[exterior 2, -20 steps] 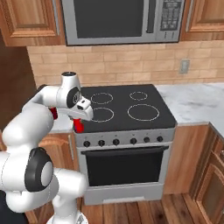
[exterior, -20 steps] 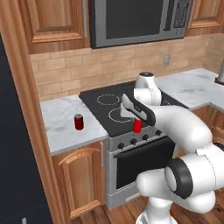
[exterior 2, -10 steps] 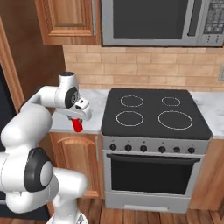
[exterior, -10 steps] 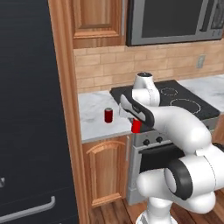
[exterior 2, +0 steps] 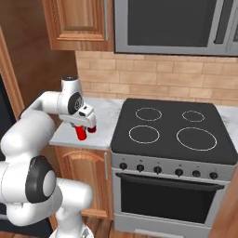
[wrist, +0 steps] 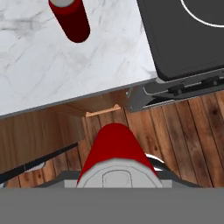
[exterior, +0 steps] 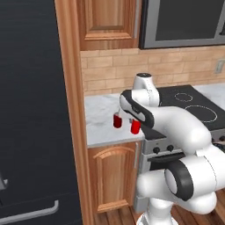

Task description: Four empty soda cans are scattered around the kitchen. Gather all the cans and cluster them next to the stove for recycling.

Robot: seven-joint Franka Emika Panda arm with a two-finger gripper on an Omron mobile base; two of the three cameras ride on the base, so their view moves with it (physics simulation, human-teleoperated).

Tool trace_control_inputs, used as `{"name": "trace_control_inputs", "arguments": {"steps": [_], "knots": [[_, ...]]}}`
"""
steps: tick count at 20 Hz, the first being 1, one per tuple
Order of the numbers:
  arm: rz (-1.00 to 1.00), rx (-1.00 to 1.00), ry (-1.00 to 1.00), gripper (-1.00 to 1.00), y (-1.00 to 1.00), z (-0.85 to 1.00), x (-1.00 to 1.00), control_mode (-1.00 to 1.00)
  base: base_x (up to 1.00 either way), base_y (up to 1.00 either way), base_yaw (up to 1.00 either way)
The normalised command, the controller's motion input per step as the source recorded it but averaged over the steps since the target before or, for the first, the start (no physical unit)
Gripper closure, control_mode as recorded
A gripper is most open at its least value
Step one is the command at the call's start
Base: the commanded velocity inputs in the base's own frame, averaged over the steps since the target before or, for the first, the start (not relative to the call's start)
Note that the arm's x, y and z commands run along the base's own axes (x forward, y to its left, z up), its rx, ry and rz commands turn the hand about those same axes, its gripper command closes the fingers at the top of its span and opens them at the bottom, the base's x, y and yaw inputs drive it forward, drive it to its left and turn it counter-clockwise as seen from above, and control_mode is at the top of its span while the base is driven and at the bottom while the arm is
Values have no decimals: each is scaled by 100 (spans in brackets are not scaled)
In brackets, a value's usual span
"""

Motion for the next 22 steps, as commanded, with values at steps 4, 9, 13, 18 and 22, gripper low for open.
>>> {"name": "trace_control_inputs", "arguments": {"steps": [4,9,13,18,22], "knots": [[0,0,0,100,0,0,0,100,25,-33,15],[0,0,0,100,0,0,0,100,14,-52,11],[0,0,0,100,0,0,0,100,12,-54,7],[0,0,0,100,0,0,0,100,28,-17,6],[0,0,0,100,0,0,0,100,38,0,5]]}}
